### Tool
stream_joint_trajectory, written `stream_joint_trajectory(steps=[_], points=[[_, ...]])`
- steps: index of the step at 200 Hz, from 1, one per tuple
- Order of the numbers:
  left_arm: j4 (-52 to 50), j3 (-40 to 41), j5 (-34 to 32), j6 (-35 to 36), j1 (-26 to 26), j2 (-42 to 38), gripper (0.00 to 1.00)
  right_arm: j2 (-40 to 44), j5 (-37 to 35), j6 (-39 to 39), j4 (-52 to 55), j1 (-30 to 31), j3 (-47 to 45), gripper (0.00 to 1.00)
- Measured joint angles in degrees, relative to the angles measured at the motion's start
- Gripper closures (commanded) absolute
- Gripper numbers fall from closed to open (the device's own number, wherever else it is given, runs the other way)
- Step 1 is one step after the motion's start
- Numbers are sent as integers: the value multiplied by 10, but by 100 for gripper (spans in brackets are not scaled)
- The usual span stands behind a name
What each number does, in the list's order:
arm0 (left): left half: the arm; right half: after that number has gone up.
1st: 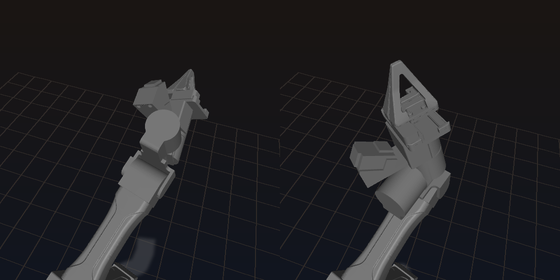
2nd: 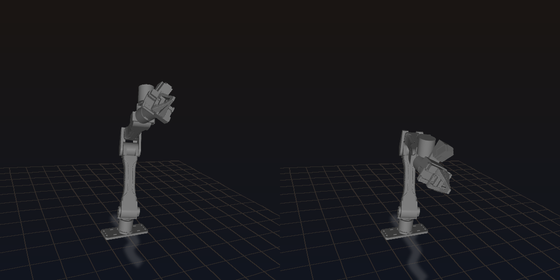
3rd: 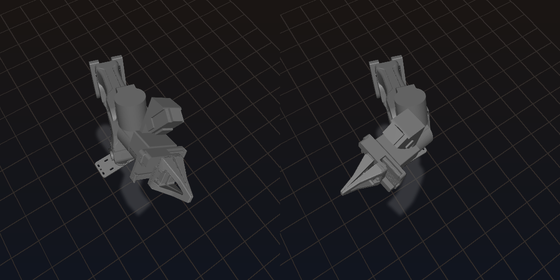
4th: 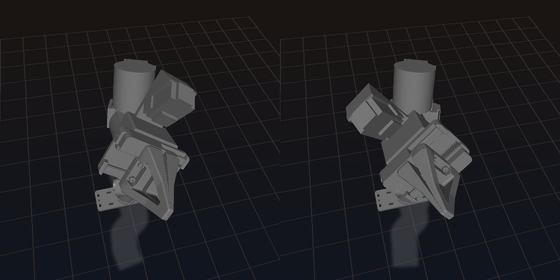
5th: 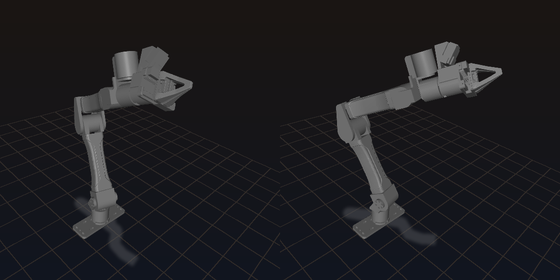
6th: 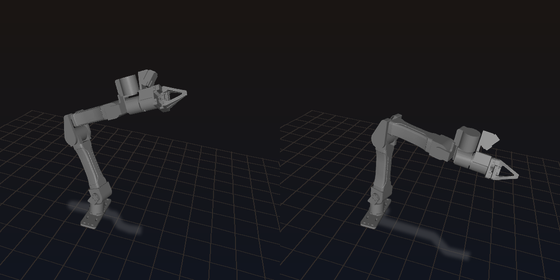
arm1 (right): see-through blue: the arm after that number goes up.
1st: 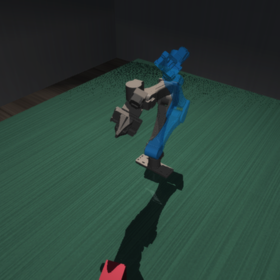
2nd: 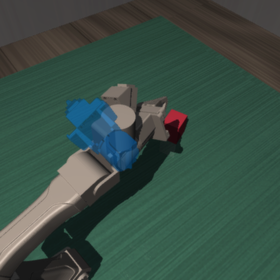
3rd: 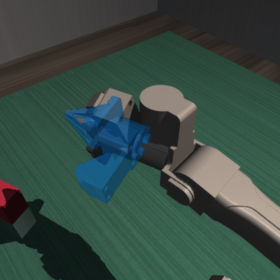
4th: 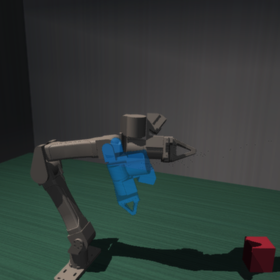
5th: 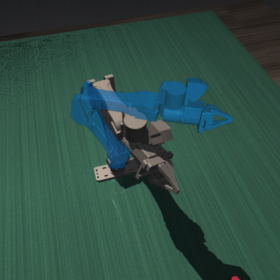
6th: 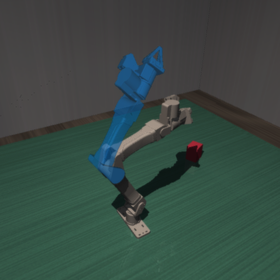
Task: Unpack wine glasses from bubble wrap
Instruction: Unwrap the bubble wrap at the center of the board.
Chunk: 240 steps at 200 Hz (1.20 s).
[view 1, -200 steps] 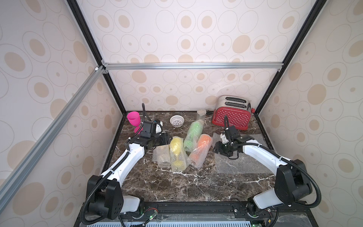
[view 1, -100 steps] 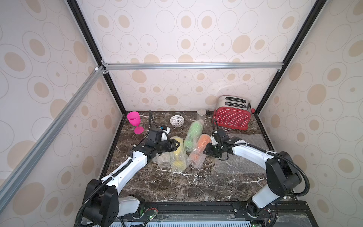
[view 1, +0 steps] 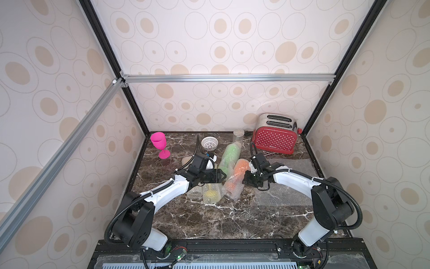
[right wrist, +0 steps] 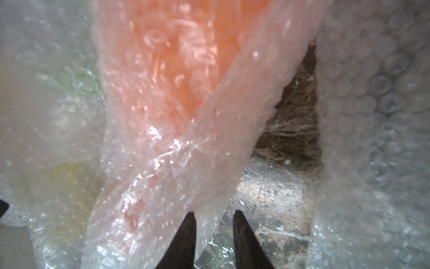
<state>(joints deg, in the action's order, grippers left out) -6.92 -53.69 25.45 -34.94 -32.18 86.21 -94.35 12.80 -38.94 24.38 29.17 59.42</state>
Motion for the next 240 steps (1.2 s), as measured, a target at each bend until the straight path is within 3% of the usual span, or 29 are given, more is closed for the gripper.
stream_joint_trajectory(steps=[59,99,136,171,240], points=[[-21,-89,-20,14,-45,101,44,5,-5,18,7,-22,-20,70],[-46,-126,-41,30,-58,155,51,33,3,30,14,-35,-23,69],[-57,-129,-46,34,-72,178,69,61,11,40,18,-38,-23,67],[-56,-131,-43,28,-85,178,92,69,27,42,17,-38,-31,60],[-42,-119,-62,-18,-111,166,100,69,68,30,-15,-34,-38,52]])
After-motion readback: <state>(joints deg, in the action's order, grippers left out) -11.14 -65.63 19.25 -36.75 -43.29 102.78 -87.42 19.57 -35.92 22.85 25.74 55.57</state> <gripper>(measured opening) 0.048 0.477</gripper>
